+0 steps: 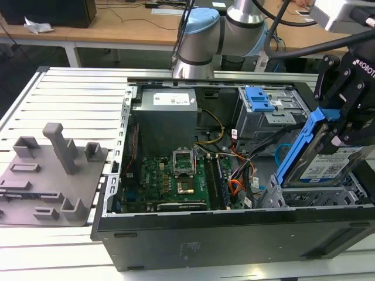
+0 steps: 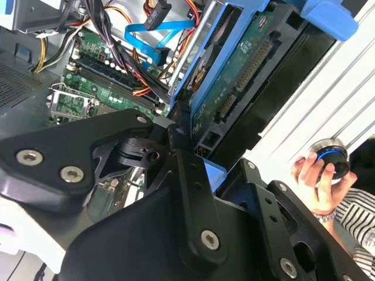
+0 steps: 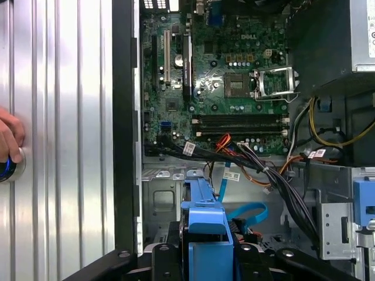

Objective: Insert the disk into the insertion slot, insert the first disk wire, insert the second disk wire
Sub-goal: 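Insert the disk into the insertion slot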

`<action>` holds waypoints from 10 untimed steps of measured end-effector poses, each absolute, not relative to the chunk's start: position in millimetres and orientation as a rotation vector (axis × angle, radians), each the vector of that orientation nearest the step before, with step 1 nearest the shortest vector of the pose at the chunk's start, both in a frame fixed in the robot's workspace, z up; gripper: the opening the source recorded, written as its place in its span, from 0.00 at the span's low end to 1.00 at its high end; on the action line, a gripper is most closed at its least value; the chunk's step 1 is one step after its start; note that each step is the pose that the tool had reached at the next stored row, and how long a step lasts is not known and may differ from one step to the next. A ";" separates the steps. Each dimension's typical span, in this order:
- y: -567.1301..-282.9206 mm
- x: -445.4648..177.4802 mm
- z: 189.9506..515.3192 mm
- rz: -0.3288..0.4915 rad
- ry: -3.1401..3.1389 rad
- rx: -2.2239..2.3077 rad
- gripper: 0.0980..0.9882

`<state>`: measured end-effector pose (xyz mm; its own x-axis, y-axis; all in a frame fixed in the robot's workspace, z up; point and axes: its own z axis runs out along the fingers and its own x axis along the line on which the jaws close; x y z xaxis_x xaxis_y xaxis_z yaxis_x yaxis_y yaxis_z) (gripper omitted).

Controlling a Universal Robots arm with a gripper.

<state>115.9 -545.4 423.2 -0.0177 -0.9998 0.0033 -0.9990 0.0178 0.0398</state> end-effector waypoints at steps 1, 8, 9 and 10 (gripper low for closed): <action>-545.4 115.9 421.7 -0.041 -2.219 2.180 0.30; -545.4 115.9 406.8 -0.040 -2.219 2.180 0.30; -545.4 115.9 405.6 -0.041 -2.219 2.180 0.30; -545.4 115.9 404.2 -0.041 -2.219 2.180 0.30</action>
